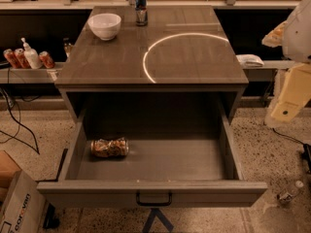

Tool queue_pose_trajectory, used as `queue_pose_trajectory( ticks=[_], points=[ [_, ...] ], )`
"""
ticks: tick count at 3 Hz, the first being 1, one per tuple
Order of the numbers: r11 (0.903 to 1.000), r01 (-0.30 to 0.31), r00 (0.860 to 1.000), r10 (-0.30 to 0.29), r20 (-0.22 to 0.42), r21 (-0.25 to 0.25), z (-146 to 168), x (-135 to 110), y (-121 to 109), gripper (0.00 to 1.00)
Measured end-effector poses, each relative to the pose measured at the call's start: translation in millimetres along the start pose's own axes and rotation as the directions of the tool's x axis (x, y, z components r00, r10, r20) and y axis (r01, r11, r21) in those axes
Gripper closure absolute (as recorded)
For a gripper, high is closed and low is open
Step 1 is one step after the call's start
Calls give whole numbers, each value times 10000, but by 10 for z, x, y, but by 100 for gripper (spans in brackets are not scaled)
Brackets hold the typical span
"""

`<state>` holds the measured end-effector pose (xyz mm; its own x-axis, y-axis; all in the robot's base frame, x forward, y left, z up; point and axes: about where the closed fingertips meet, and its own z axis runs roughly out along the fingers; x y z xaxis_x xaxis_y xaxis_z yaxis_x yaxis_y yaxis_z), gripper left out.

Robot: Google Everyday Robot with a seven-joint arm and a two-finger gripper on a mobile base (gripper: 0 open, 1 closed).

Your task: Pick orange can from top drawer and place on counter

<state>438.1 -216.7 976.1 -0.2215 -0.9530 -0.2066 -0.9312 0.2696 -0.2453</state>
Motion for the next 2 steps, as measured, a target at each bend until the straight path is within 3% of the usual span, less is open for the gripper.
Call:
queue_pose_trajectory(
  ticks=[1, 2],
  points=[
    [10000, 0, 10000, 0, 2, 0, 0, -1, 0, 0],
    [9998, 182, 9945, -186, 1035, 44, 149, -314, 24, 0]
  ],
)
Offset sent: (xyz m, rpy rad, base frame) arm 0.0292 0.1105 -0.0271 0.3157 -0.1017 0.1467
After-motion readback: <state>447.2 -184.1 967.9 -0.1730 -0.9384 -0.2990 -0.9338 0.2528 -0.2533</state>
